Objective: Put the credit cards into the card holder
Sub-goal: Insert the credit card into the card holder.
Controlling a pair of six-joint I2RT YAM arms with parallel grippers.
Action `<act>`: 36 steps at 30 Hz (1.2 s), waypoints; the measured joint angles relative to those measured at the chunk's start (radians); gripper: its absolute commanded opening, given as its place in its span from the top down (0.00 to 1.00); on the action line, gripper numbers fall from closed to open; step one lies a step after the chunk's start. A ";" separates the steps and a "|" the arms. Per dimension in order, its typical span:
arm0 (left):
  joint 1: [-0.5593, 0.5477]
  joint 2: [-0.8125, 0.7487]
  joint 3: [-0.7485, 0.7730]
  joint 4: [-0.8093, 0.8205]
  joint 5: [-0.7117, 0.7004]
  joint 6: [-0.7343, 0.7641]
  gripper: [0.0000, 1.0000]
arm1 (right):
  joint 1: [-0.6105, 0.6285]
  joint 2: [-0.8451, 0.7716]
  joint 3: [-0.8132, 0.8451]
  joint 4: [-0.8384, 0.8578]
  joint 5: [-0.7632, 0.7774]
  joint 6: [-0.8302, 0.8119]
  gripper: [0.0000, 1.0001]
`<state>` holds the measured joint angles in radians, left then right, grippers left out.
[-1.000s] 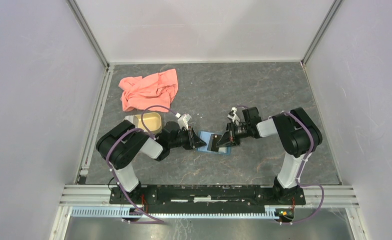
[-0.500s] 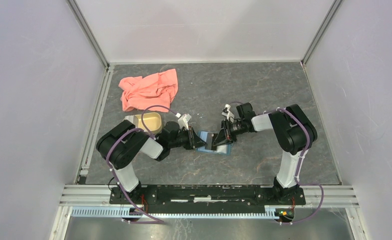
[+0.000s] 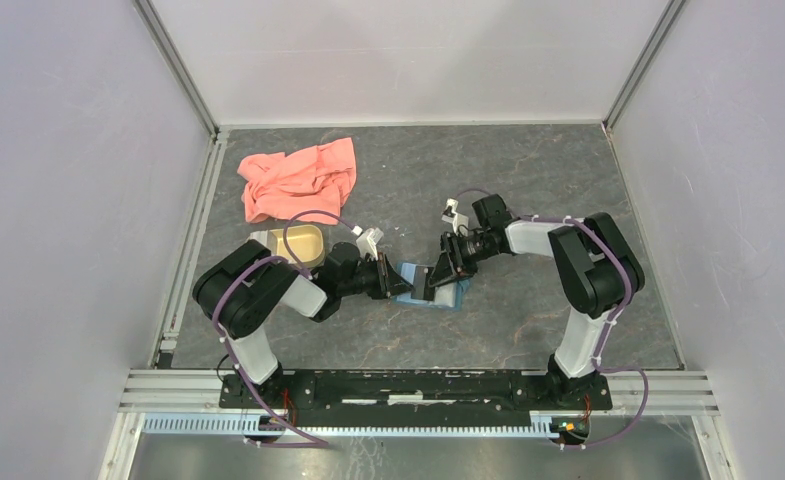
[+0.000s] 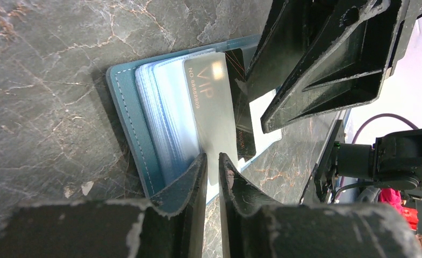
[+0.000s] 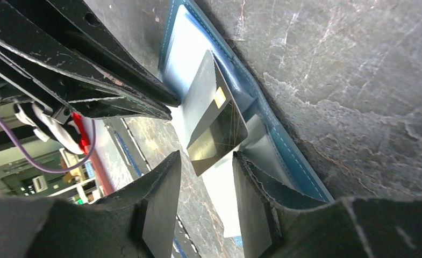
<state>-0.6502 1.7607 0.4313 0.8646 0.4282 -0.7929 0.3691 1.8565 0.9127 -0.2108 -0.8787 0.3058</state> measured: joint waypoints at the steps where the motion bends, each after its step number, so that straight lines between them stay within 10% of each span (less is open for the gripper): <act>1: 0.000 0.000 0.000 0.000 0.000 0.000 0.78 | 0.000 -0.006 0.004 -0.011 0.013 -0.015 0.52; 20: 0.000 -0.007 0.010 -0.019 0.008 -0.025 0.72 | 0.014 -0.028 0.053 -0.087 0.183 -0.155 0.95; 36: 0.004 -0.037 0.018 -0.061 0.026 -0.045 0.60 | 0.096 -0.028 0.096 -0.109 0.272 -0.189 0.97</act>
<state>-0.6460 1.7237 0.4496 0.8040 0.4541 -0.8383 0.4652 1.8282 1.0084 -0.3199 -0.6071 0.1169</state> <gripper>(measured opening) 0.357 0.033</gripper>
